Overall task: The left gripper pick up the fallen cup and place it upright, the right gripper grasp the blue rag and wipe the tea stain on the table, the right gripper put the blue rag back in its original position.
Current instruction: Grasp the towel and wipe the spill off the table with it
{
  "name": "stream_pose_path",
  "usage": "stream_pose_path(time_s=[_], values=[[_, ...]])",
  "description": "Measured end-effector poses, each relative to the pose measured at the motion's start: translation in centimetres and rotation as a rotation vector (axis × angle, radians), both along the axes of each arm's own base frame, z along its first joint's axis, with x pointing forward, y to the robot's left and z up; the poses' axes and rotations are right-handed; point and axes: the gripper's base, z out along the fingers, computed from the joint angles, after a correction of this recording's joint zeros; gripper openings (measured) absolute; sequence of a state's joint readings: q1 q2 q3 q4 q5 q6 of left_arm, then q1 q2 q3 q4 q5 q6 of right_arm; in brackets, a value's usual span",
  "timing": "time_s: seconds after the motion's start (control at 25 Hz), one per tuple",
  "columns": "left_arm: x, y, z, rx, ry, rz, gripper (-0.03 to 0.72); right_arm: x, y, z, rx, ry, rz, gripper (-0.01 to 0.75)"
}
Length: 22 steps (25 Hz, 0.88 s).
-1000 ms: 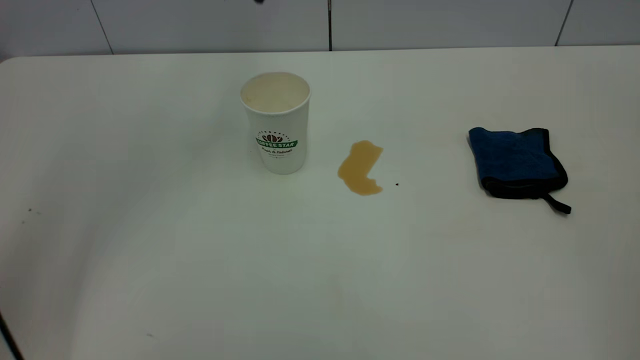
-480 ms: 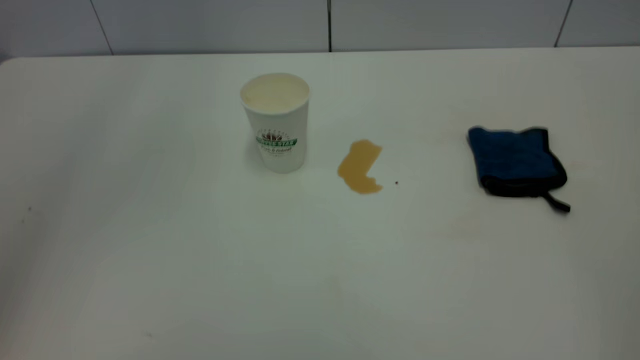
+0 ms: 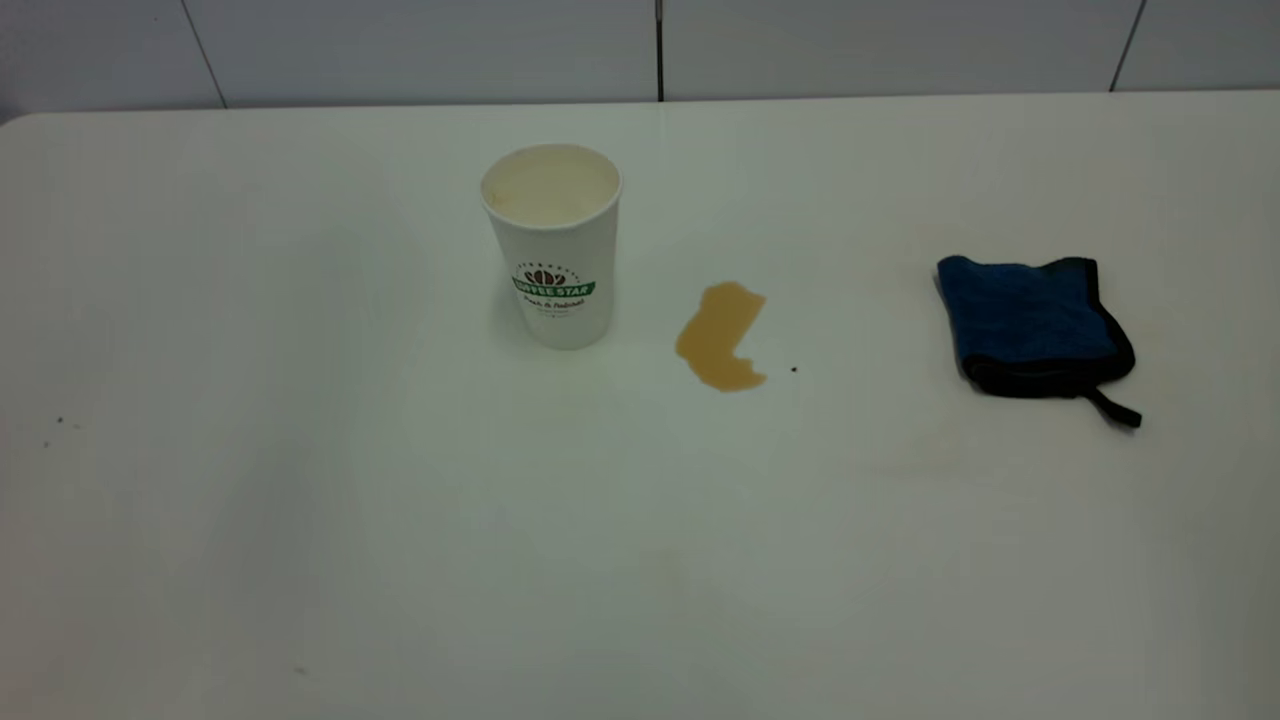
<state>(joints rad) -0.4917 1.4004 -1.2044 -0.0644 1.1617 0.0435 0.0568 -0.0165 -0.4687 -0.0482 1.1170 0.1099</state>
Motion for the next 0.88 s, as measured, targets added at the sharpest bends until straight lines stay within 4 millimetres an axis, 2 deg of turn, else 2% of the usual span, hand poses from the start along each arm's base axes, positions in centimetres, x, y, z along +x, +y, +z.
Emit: stream_pose_path(time_s=[0.08,0.2,0.36,0.64,0.76,0.88], values=[[-2.3,0.9,-2.1,0.02,0.037,-0.009,0.564,0.0,0.0,0.0,0.0,0.0,0.0,0.533],[-4.5,2.2,-4.4,0.011,0.017,-0.003,0.564,0.0,0.0,0.0,0.0,0.0,0.0,0.533],[-7.0,3.6,-6.4,0.008,0.011,0.001,0.564,0.0,0.0,0.0,0.0,0.0,0.0,0.533],[-11.7,6.2,-7.6,0.037,0.067,0.006,0.564,0.0,0.0,0.0,0.0,0.0,0.0,0.533],[-13.7,7.4,-8.0,0.026,0.013,0.006,0.564,0.0,0.0,0.0,0.0,0.0,0.0,0.533],[-15.0,8.5,-7.4,0.008,-0.084,0.015,0.564,0.0,0.0,0.0,0.0,0.0,0.0,0.533]])
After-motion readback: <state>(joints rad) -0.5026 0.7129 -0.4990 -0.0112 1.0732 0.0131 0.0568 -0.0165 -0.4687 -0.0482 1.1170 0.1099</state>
